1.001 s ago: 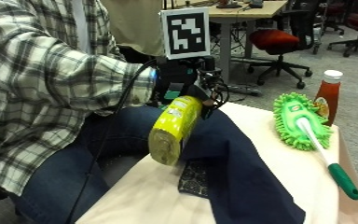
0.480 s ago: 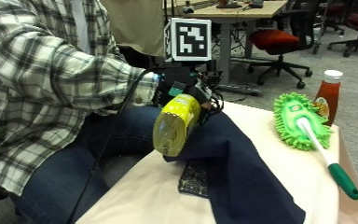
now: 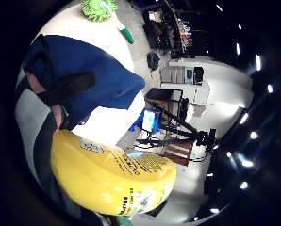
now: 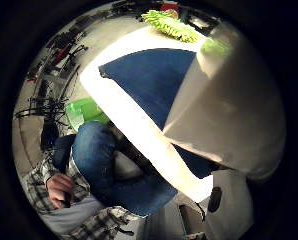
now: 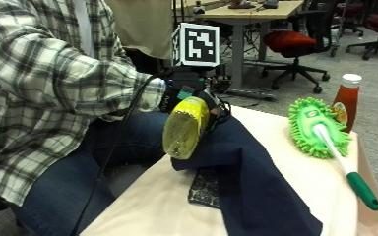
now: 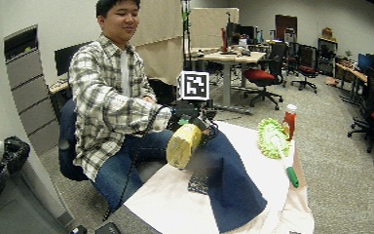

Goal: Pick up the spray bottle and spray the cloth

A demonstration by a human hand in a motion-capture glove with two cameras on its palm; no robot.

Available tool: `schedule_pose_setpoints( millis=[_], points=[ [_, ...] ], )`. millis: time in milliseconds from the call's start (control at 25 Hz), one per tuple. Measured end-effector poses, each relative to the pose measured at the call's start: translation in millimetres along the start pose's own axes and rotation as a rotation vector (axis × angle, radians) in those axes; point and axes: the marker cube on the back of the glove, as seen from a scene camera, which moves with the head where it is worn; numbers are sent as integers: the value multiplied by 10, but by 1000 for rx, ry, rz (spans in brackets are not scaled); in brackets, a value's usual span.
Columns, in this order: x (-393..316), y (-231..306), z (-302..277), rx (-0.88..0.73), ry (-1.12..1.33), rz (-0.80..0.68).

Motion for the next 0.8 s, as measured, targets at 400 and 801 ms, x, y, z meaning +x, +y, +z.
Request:
schedule_pose_setpoints(
  millis=[400,801],
  points=[
    [-3,39,-58,32,-47,26],
    [165,93,-242,170,-310,99]
  ],
)
